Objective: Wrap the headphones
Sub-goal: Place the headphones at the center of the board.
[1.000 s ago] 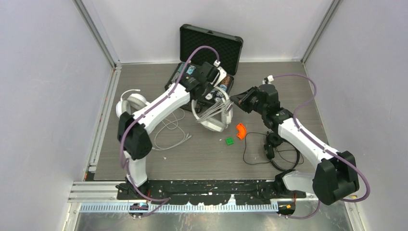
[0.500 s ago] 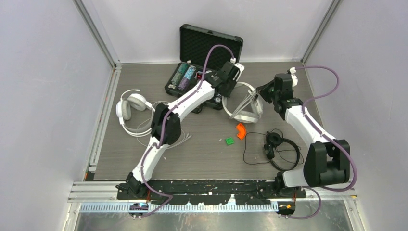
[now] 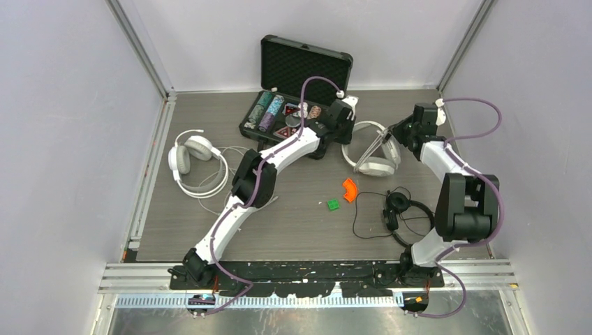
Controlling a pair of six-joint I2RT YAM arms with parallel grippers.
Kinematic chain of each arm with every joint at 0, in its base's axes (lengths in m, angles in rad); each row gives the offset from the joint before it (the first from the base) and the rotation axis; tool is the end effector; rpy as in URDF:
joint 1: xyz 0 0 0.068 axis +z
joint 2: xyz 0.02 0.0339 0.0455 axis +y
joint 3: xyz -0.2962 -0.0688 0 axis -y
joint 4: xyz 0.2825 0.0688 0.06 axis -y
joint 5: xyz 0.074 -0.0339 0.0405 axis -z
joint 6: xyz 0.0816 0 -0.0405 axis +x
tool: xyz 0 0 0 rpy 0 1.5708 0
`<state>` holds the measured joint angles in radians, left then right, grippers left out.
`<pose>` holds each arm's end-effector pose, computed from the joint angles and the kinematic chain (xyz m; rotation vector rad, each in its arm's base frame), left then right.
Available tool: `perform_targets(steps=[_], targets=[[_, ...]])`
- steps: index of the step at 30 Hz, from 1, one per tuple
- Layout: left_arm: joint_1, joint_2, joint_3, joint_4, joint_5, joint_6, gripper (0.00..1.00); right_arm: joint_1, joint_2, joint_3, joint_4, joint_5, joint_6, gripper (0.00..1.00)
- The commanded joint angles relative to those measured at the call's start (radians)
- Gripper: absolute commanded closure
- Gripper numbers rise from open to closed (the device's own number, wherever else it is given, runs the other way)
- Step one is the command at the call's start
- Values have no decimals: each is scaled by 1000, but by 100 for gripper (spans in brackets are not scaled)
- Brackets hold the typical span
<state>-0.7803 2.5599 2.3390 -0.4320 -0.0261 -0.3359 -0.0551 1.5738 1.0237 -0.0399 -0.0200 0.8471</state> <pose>0.4847 -0.4768 0.1784 0.4896 2.2340 -0.5732 0.4218 -0.0216 0.2266 0.9484 1.9849 0.4733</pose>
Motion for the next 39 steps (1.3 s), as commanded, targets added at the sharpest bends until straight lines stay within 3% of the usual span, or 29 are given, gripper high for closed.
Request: perform_targets(steps=[1, 8, 20, 35, 39], targets=[[9, -11, 82, 307, 84, -114, 74, -1, 93, 77, -4, -42, -10, 94], [40, -5, 89, 375, 127, -165, 62, -37, 133, 125, -60, -101, -18, 89], [46, -51, -30, 386, 169, -140, 57, -69, 156, 140, -114, -204, 139, 77], [47, -26, 14, 536, 239, -272, 41, -114, 141, 66, -63, -196, 267, 77], [49, -42, 25, 541, 247, -274, 22, -117, 143, 56, -52, -206, 279, 77]])
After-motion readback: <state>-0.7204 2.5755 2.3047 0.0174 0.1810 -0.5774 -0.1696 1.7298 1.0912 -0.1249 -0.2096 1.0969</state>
